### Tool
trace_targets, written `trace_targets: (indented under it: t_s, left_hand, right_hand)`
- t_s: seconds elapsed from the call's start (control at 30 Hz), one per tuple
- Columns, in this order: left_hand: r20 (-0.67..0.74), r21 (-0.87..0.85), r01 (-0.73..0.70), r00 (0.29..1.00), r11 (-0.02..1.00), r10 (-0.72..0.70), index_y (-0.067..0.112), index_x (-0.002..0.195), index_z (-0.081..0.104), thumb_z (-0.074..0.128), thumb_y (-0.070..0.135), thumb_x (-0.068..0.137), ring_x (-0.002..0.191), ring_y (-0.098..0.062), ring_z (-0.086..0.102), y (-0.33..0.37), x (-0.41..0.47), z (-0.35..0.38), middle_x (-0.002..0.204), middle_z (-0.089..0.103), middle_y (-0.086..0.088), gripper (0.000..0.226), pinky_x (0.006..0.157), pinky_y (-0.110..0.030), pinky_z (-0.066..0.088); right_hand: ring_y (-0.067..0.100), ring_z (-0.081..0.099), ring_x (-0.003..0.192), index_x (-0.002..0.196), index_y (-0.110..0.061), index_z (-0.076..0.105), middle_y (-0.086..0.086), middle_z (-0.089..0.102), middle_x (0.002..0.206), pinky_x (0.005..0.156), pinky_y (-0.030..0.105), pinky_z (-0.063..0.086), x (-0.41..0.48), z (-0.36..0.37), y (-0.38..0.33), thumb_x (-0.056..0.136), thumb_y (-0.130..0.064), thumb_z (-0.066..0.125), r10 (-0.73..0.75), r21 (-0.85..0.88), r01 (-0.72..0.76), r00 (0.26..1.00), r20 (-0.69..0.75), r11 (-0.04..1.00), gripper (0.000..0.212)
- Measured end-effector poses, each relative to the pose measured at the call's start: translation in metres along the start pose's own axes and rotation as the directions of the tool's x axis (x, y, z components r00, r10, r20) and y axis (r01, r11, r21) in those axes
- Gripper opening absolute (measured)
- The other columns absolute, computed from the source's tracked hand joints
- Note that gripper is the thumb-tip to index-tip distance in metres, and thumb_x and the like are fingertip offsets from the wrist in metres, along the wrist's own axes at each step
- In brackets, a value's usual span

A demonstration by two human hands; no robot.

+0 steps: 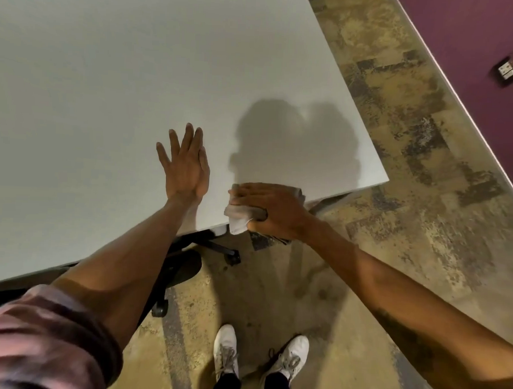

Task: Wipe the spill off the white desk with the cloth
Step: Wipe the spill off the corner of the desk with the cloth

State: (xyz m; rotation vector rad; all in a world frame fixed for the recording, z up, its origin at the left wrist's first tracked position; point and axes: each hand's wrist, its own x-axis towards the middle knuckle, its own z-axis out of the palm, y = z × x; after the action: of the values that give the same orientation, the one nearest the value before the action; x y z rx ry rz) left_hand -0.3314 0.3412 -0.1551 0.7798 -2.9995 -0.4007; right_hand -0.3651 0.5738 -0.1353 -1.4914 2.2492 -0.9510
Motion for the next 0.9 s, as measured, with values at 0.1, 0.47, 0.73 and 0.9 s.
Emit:
trace_targets:
  t_s: [0.1,0.47,0.73,0.9]
  left_hand:
    - [0.004,-0.004,-0.003,1.0,1.0,0.003,0.022,0.161,0.023,0.018,0.032,0.11,0.158,-0.036,0.008,-0.002,0.001,0.003,0.17,0.019,0.002,0.052,0.125,-0.064,0.004]
    - [-0.03,-0.009,-0.034,0.999,0.999,0.033,0.026,0.16,0.026,0.017,0.035,0.11,0.158,-0.035,0.009,0.0,-0.002,0.006,0.169,0.021,-0.002,0.051,0.124,-0.063,0.004]
    - [-0.053,-0.062,-0.06,0.997,0.996,0.057,0.026,0.157,0.031,0.016,0.04,0.109,0.158,-0.031,0.009,-0.009,0.006,0.015,0.167,0.026,0.002,0.052,0.124,-0.064,0.004]
    - [-0.094,-0.059,-0.112,0.99,0.992,0.106,0.028,0.16,0.028,0.02,0.037,0.11,0.159,-0.028,0.005,0.011,0.007,0.02,0.169,0.021,0.004,0.051,0.122,-0.062,-0.003]
  right_hand:
    - [0.017,0.049,0.136,0.128,-0.014,0.066,0.002,0.061,0.138,0.112,0.035,0.042,-0.015,0.009,-0.005,0.078,-0.021,0.066,-0.095,-0.048,0.095,0.995,0.02,0.994,0.051]
    - [0.031,0.036,0.144,0.133,-0.028,0.058,0.0,0.04,0.157,0.114,0.049,0.032,-0.036,0.031,0.016,0.105,-0.02,0.038,-0.343,-0.586,0.377,0.923,0.174,0.717,0.036]
    - [0.019,0.038,0.144,0.142,-0.035,0.05,-0.007,0.042,0.155,0.121,0.042,0.027,-0.044,0.03,0.03,0.102,-0.031,0.039,-0.226,-0.681,0.252,0.966,0.129,0.688,0.041]
    - [0.026,0.047,0.137,0.133,-0.036,0.058,-0.011,0.046,0.152,0.118,0.049,0.03,-0.076,-0.015,0.073,0.098,-0.015,0.056,-0.294,-0.747,0.261,0.951,0.092,0.611,0.041]
